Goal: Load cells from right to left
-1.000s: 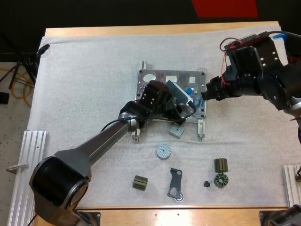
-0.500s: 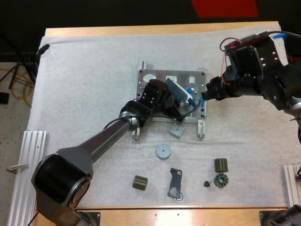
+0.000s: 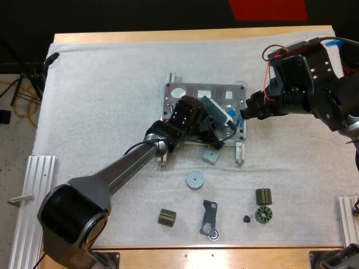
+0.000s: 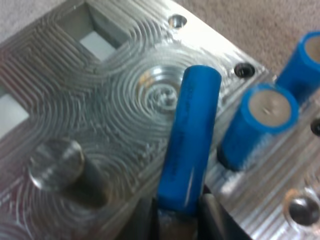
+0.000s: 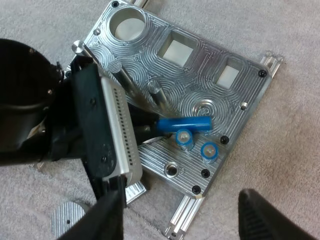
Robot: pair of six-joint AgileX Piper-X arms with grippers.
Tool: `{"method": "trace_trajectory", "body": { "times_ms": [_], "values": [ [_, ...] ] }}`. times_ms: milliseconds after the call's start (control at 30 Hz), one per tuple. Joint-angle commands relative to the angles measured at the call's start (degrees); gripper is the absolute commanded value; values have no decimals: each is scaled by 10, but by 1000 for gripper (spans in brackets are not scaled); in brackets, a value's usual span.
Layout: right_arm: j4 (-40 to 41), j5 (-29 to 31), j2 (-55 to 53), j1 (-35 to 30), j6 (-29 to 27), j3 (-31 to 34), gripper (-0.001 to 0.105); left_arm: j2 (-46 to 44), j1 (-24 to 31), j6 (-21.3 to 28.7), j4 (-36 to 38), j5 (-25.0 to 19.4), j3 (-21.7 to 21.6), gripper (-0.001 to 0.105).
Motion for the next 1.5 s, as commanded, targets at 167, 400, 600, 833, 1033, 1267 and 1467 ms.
{"method": "trace_trajectory", "body": {
  "times_ms": [167,400,600,833,1033,1267,1467],
  "values": [
    [1,-6,-7,-3,-6,-1,51,-42,2,28,64,-68,-1,0],
    [1,-6,-7,-3,-9,-1,51,-103,8,46,84,-84,19,0],
    [1,-6,-7,-3,-16,-1,51,-139,12,106,104,-81,41,0],
    [1,-6,-7,-3,-16,-1,51,-113,10,262,96,18,43,13],
    [1,-6,-7,-3,-16,-1,51,-90,10,307,69,15,43,49],
    [1,-6,-7,-3,-16,-1,51,-85,10,355,35,15,43,50],
    [1,-6,-7,-3,-16,-1,51,-61,10,357,-5,-22,43,50]
  ]
}}
